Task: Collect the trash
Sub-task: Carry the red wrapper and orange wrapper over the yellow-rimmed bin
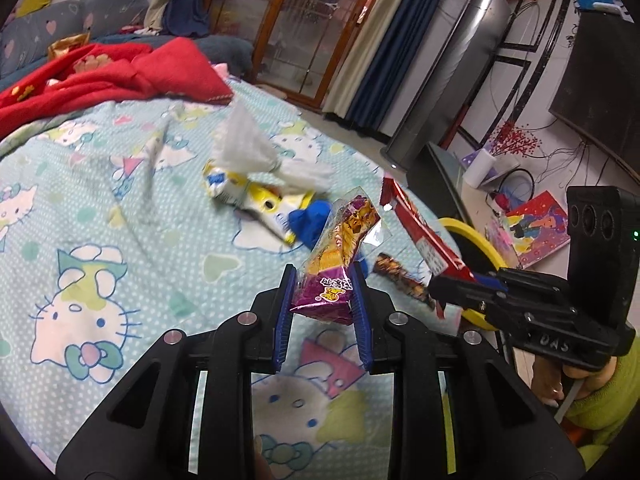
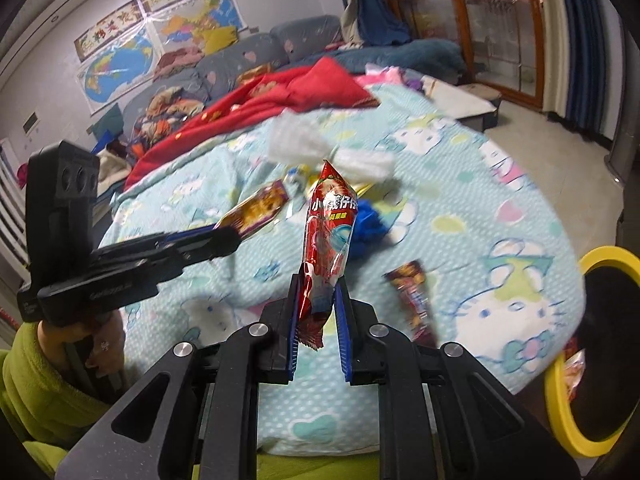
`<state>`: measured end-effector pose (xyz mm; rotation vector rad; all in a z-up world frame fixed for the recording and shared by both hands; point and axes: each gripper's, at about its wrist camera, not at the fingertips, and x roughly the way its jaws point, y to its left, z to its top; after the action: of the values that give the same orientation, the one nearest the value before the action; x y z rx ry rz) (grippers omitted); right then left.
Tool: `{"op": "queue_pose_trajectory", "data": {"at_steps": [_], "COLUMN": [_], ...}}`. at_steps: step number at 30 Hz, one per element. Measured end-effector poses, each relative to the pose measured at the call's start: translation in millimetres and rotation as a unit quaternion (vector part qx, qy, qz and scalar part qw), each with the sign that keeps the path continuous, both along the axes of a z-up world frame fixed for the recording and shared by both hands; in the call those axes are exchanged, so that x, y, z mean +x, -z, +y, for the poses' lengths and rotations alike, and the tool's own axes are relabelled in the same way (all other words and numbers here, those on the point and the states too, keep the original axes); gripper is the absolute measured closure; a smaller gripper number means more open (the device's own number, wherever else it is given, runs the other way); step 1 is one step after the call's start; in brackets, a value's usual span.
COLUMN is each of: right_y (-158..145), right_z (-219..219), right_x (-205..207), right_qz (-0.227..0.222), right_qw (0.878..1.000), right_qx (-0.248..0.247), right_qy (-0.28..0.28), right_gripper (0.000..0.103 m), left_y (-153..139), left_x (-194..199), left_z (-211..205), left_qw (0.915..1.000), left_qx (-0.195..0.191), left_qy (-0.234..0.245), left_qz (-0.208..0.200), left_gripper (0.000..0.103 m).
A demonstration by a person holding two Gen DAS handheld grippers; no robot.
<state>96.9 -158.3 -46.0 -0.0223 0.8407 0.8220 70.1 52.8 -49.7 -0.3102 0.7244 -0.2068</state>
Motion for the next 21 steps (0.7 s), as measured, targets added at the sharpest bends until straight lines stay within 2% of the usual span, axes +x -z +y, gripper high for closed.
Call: {"op": "queue_pose_trajectory", "data": {"at_steps": [13,21], "right_y": [-19.4,-22.1], "right_z": [-48.8,-75.5], "right_x": [30.7,43.8], "right_qz": [-0.034,-0.039], "right_qw": [0.995,0.989], "right_qx": [0.028,0.042], "right_qy": [0.087,0.135], "right_gripper": [0.087,0.087], "left_y": [-16.2,-19.8], "left_x": [11.4,21.6], "left_z": [-36.1,-58.6], "left_qw": [0.9995,0.9986], "left_qx": [0.005,0.007], "left_qy": [0.024,0.045], "left_qz": [-0.019,-0.026], "left_gripper": [0.083,0.083]}}
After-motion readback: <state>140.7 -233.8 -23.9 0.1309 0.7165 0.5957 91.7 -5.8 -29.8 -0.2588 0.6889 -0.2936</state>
